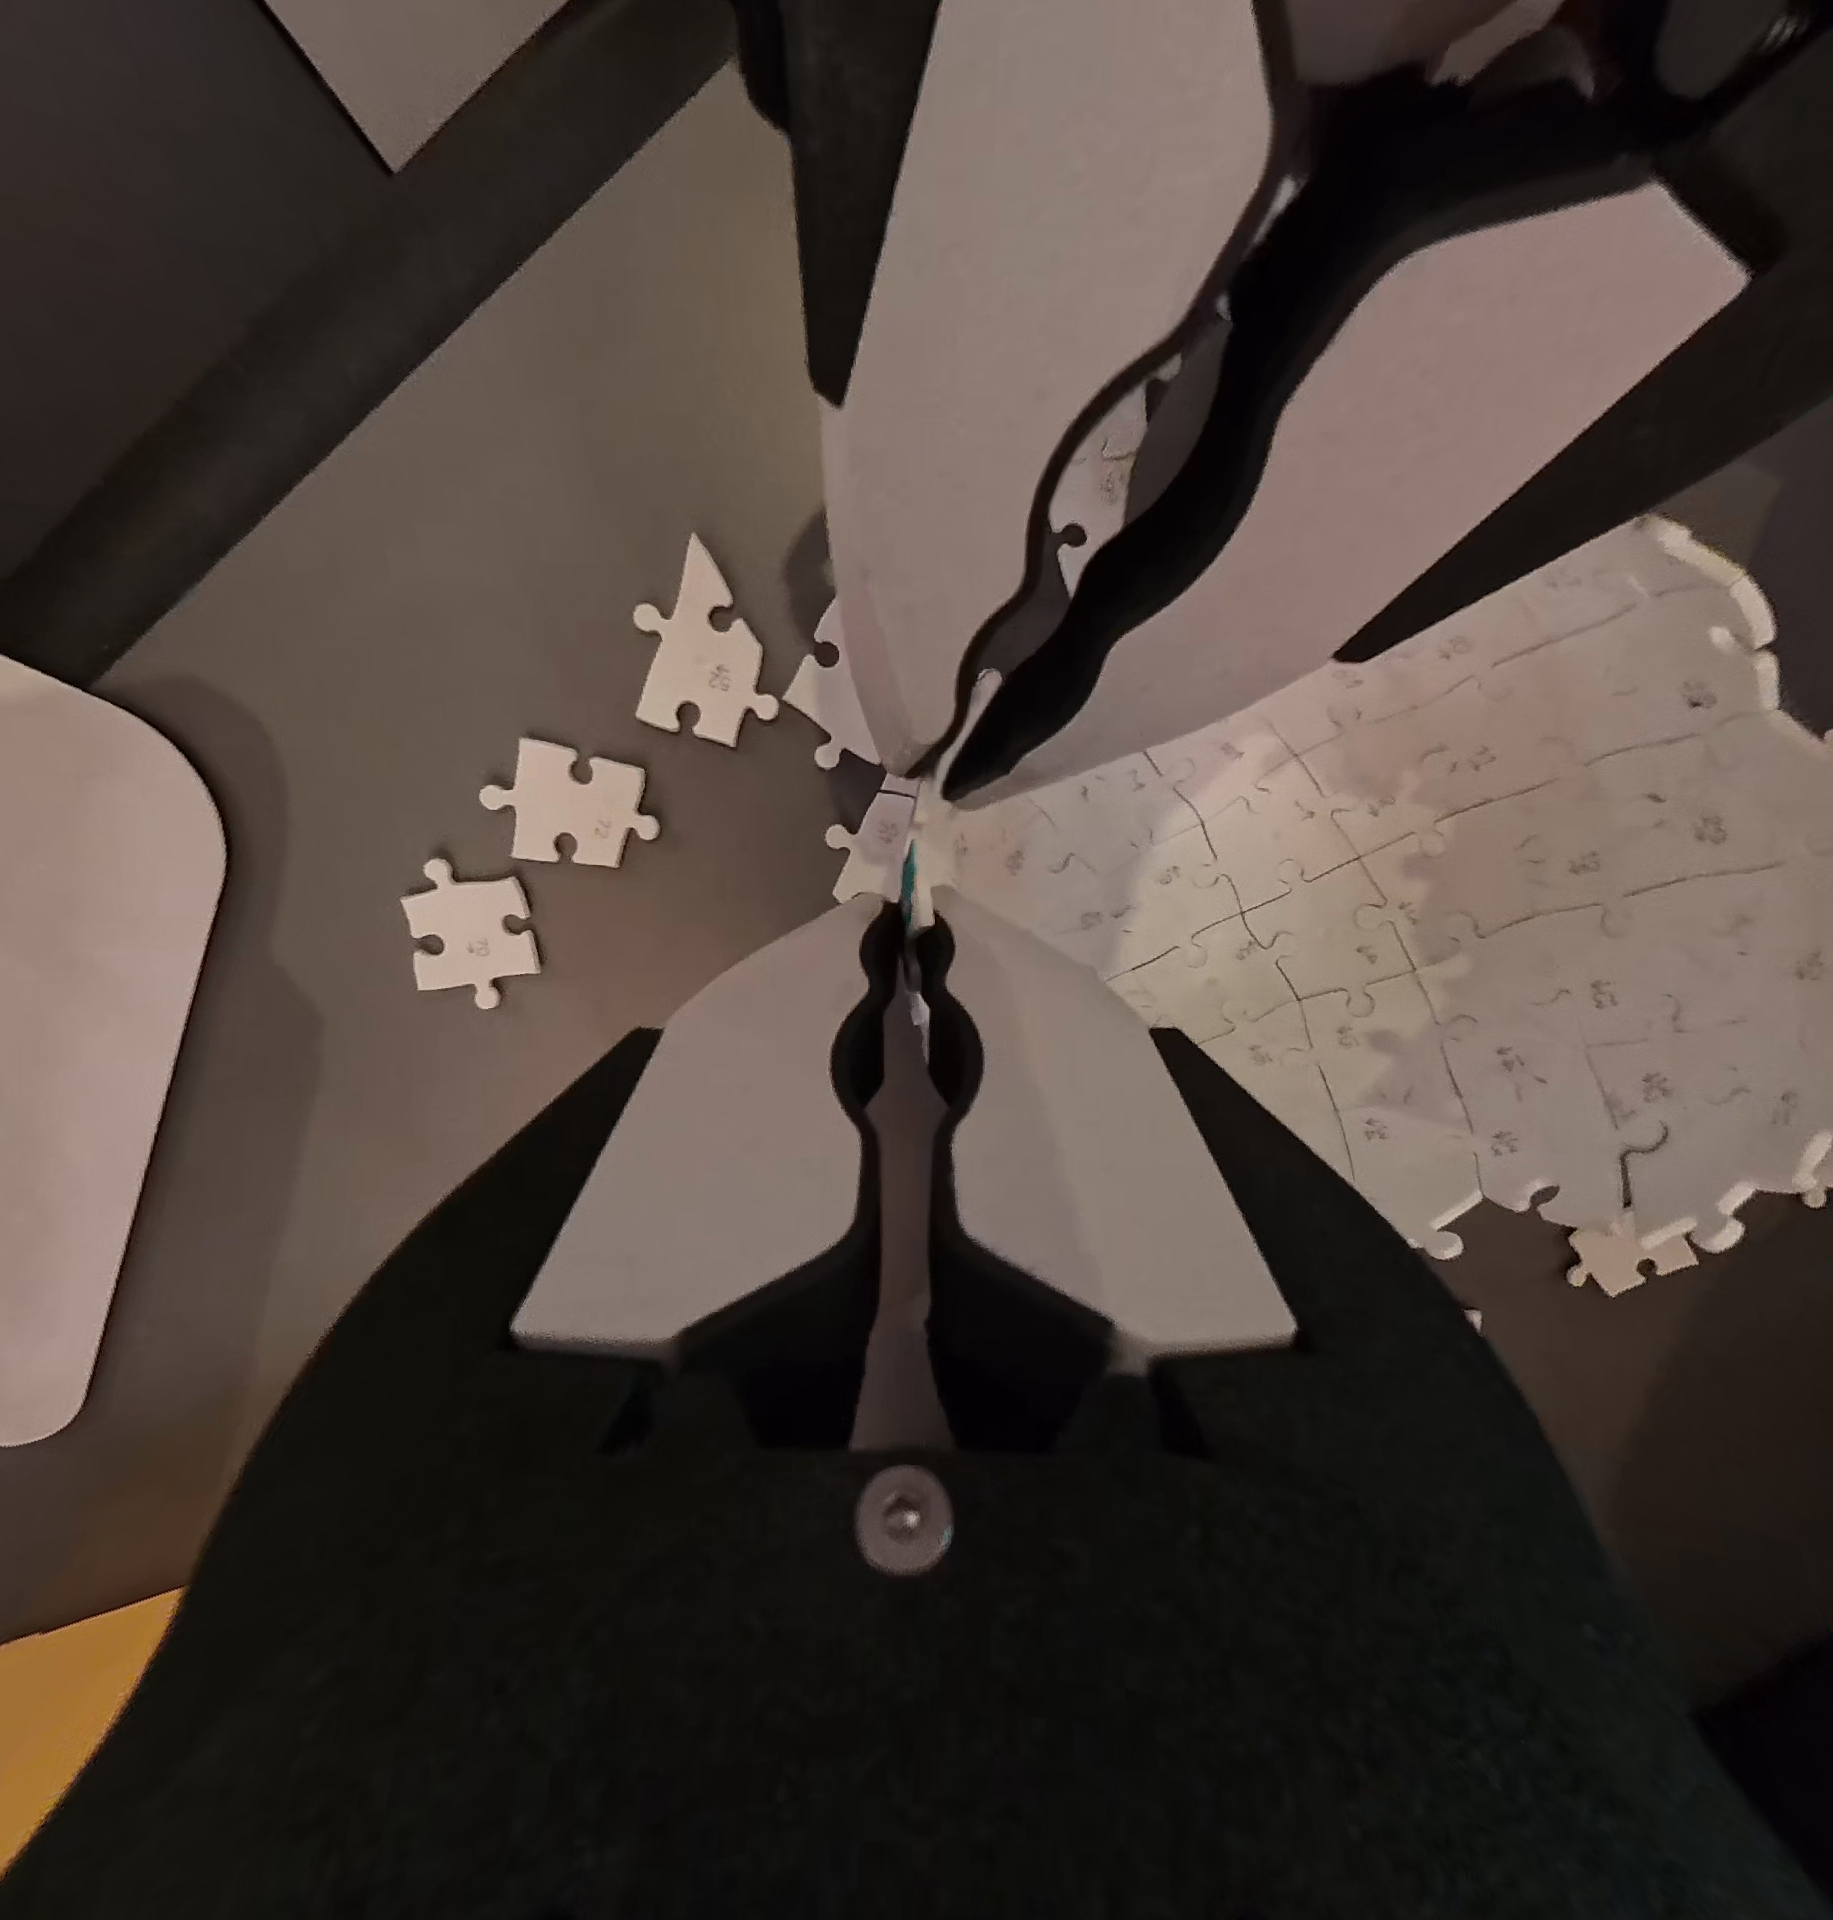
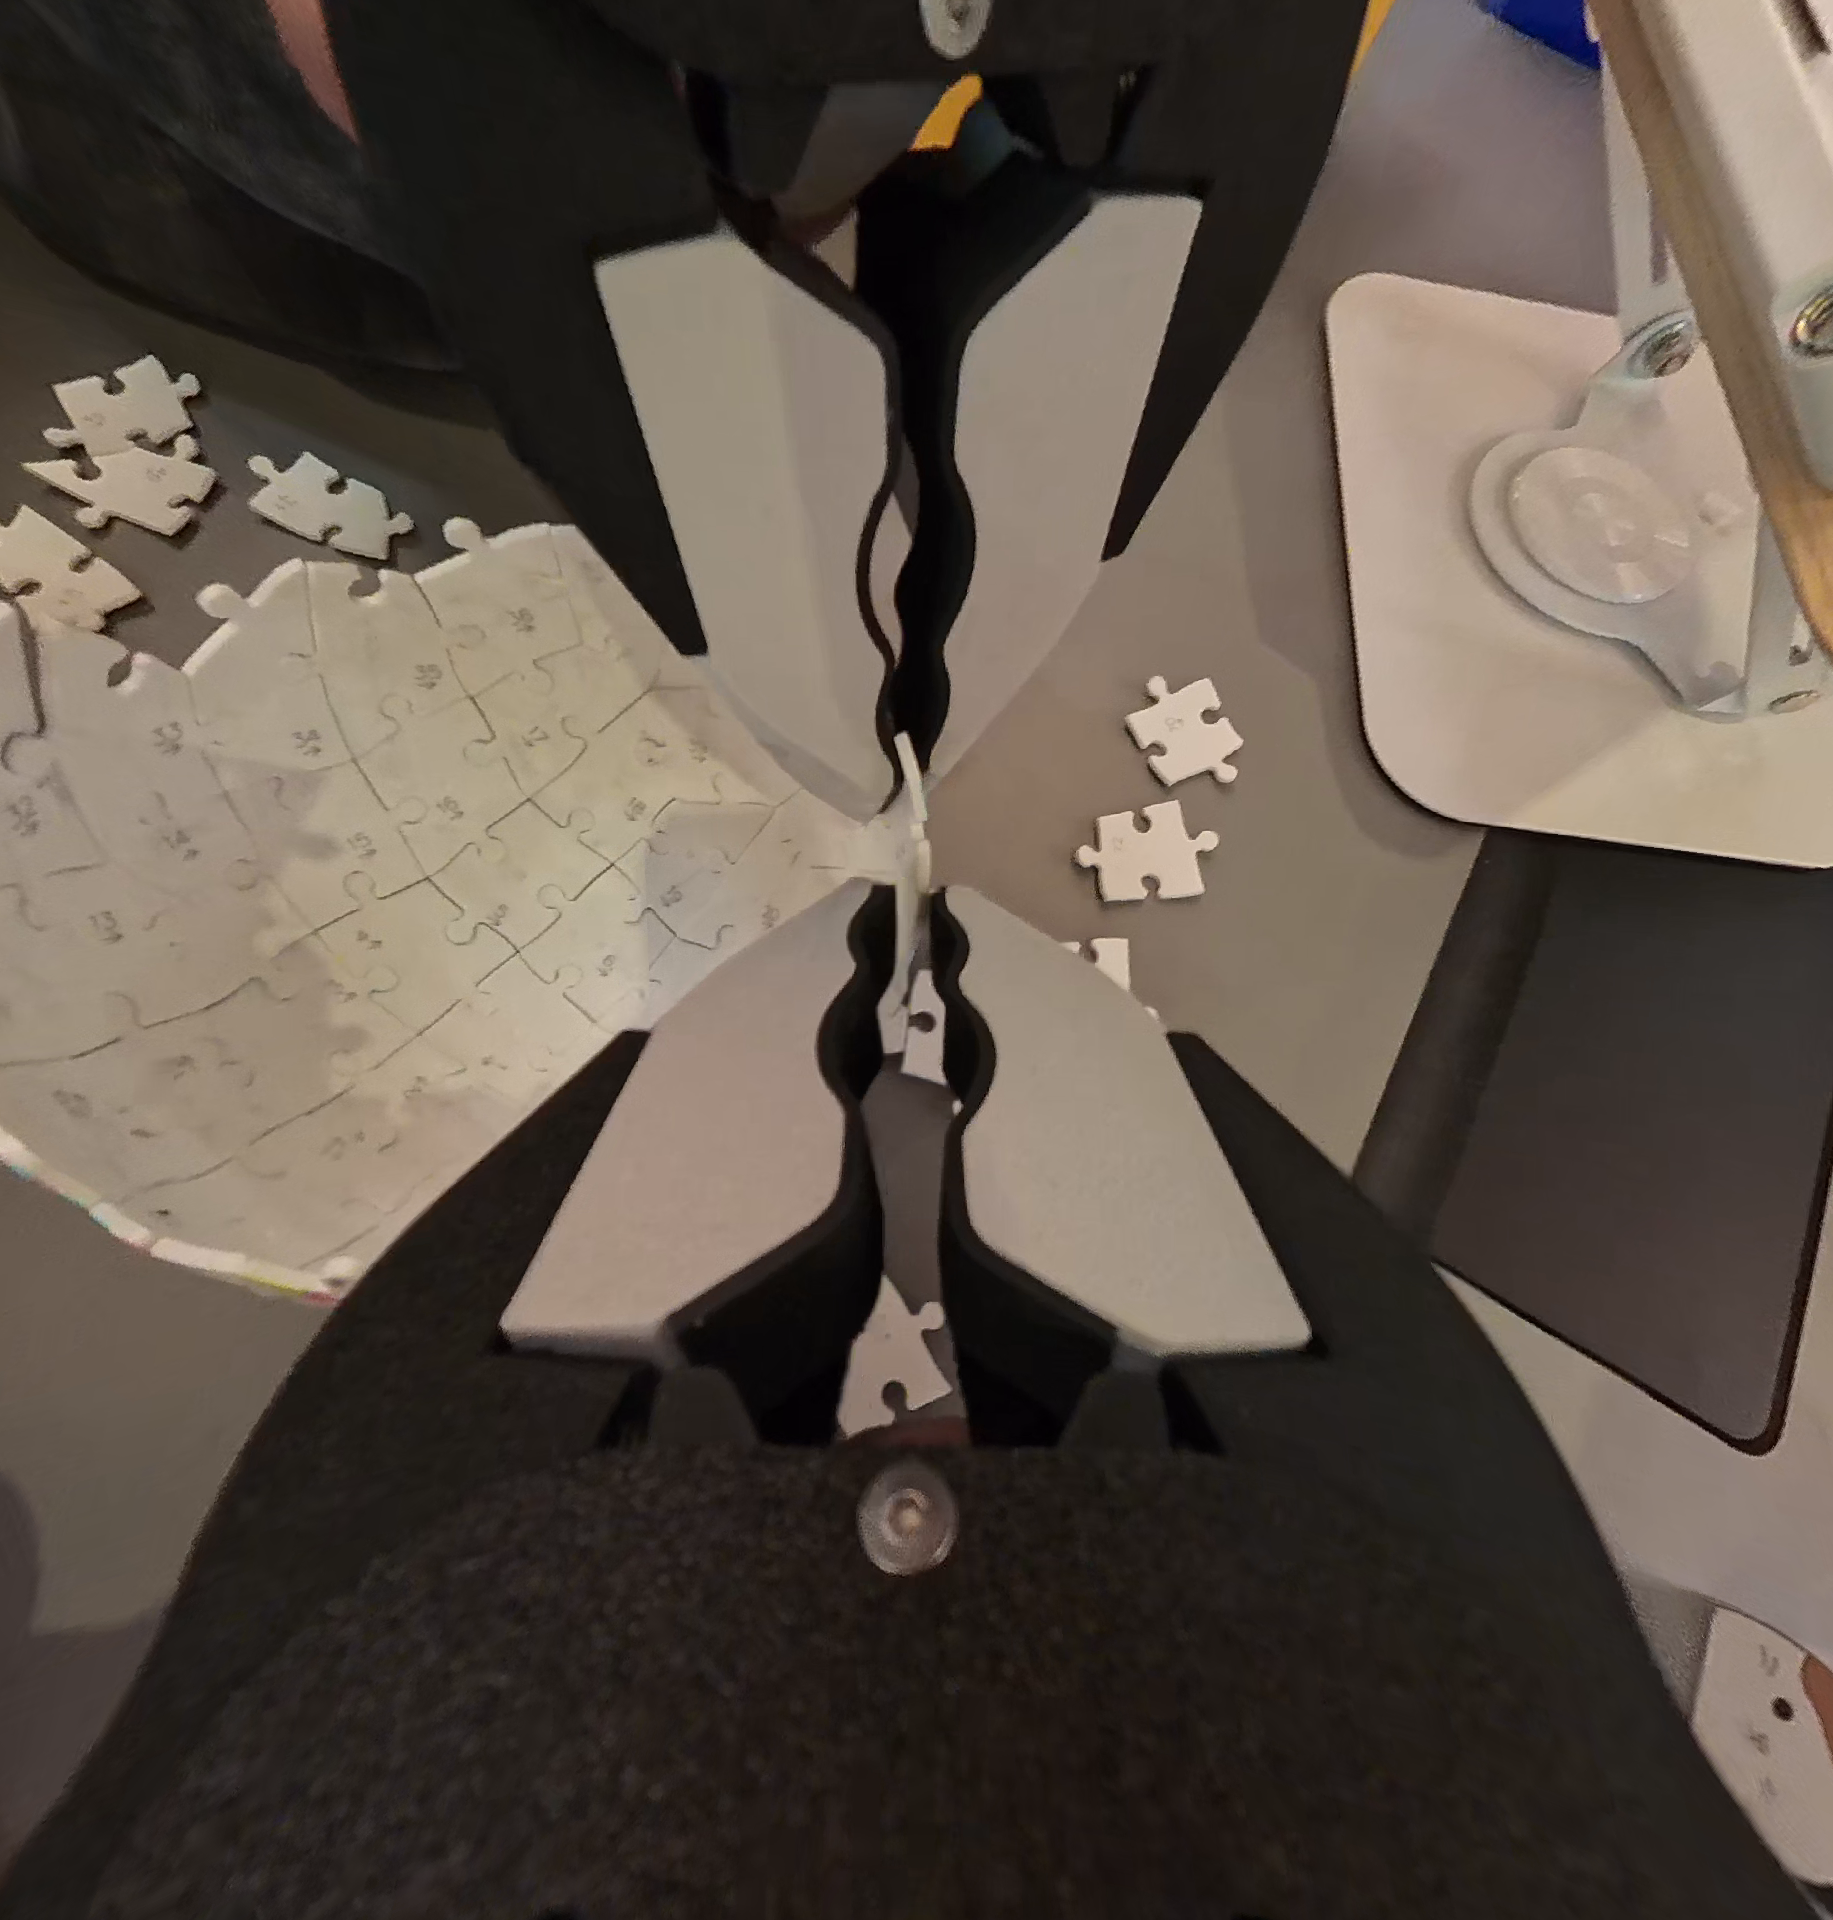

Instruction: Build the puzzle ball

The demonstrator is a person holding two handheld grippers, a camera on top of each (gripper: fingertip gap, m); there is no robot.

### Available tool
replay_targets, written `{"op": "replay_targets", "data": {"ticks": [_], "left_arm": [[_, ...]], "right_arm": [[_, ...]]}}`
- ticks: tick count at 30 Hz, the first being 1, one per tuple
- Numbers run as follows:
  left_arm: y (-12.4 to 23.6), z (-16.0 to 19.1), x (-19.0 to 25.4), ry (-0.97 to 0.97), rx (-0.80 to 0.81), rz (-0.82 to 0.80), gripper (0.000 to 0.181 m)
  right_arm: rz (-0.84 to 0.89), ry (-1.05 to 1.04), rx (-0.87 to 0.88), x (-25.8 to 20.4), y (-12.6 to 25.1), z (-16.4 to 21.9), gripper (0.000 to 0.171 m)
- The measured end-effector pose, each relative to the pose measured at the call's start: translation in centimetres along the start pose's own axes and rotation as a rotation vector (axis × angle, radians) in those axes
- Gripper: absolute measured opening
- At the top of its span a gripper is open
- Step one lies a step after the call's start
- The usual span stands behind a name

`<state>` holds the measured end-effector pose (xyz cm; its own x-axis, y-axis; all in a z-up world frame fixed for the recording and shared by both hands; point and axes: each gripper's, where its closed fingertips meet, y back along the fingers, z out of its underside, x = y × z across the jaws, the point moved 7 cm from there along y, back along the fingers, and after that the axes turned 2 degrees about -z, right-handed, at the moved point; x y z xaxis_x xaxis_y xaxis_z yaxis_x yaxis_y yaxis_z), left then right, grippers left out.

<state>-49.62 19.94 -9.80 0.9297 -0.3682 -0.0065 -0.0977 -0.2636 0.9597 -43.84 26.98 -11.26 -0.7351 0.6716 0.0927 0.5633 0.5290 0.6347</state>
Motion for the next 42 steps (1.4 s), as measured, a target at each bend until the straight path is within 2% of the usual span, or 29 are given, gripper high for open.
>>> {"op": "replay_targets", "data": {"ticks": [6, 13, 21, 26, 32, 42], "left_arm": [[0.0, 0.0, 0.0, 0.003, -0.004, -0.002, 0.002], [0.1, -0.1, 0.1, 0.008, 0.008, -0.002, 0.002], [0.3, -0.1, -0.4, 0.036, 0.032, 0.015, 0.002], [0.3, -0.1, -0.3, 0.032, 0.029, 0.005, 0.002], [0.3, -0.1, -0.2, 0.027, 0.028, -0.014, 0.002], [0.3, -0.1, -0.2, 0.026, 0.028, -0.025, 0.002]], "right_arm": [[-0.039, -0.147, -0.042, 0.2, 1.1, 0.4, 0.024], [-0.068, -0.277, -0.244, 0.2, 2.7, 0.5, 0.025], [-0.135, -0.368, -0.259, 1.3, 3.0, -0.6, 0.024], [-0.162, -0.456, -0.126, 2.1, 4.2, 1.8, 0.029], [-0.454, -0.624, 0.103, 2.5, 1.7, 3.2, 0.023], [-0.557, -0.688, 0.061, 1.8, 0.0, 3.8, 0.029]]}}
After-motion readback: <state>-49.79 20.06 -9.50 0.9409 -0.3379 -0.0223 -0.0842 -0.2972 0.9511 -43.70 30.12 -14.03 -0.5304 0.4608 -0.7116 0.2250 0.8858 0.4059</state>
